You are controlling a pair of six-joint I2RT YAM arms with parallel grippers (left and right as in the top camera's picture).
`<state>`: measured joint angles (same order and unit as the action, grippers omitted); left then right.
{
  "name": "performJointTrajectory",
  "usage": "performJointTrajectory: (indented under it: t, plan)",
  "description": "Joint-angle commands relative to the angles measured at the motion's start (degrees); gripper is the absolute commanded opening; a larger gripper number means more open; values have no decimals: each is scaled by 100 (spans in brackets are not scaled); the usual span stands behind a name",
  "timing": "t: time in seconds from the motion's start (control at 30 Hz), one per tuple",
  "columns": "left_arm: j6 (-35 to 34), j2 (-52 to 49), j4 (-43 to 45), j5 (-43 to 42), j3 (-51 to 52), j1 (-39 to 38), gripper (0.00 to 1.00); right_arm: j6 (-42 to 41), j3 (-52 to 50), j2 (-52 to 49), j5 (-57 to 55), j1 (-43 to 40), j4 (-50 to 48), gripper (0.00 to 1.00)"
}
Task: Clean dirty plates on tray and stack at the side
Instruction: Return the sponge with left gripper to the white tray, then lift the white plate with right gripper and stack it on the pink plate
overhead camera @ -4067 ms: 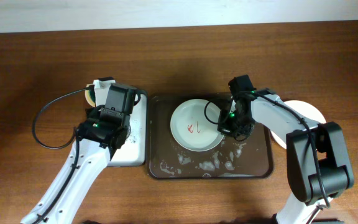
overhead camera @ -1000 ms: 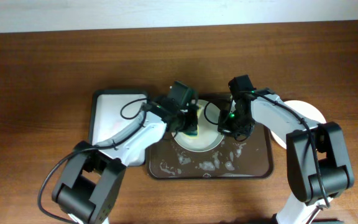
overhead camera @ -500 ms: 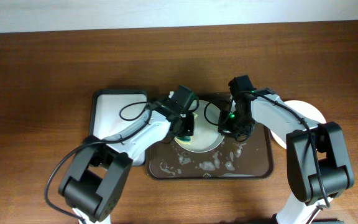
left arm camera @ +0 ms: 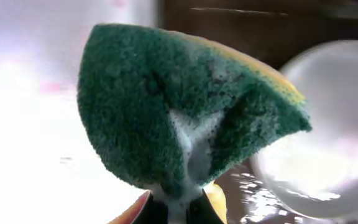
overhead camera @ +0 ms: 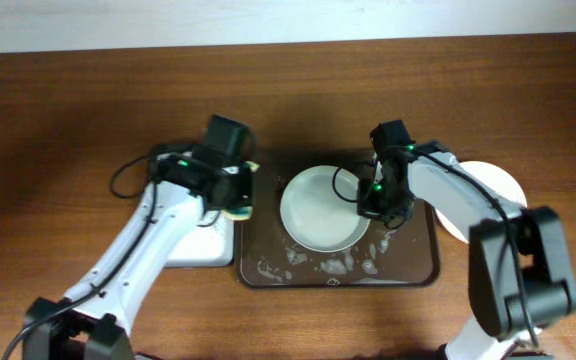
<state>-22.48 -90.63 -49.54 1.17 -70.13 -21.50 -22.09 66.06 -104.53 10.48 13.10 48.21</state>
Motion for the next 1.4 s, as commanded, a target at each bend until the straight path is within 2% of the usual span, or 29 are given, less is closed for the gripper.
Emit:
performJointTrajectory:
  t: [0.0, 0.13, 0.23, 0.4, 0.63, 0.93, 1.37]
  plan:
    - [785, 24, -2, -319, 111, 525, 0, 90, 247, 726, -1049, 11, 179, 4]
    - [1257, 22, 313, -570, 553, 1145, 0, 92, 254, 1318, -1930, 190, 295, 4]
    - [1692, 22, 695, -1209, 955, 1585, 0, 92, 254, 1633, -2809, 483, 304, 4]
    - [1766, 22, 1261, -1279, 1545, 2168, 0, 92, 254, 1934, -4472, 1176, 293, 4]
    - [1768, 22, 1576, -1276, 1759, 2240, 0, 640, 254, 1943, -6067, 2223, 37, 4]
    - [1766, 22, 1587, -1279, 1759, 2240, 0, 669, 254, 1943, -7978, 3412, -70, 4]
    - [1766, 22, 1585, -1281, 1759, 2240, 0, 651, 254, 1943, -8120, 3515, -260, 4]
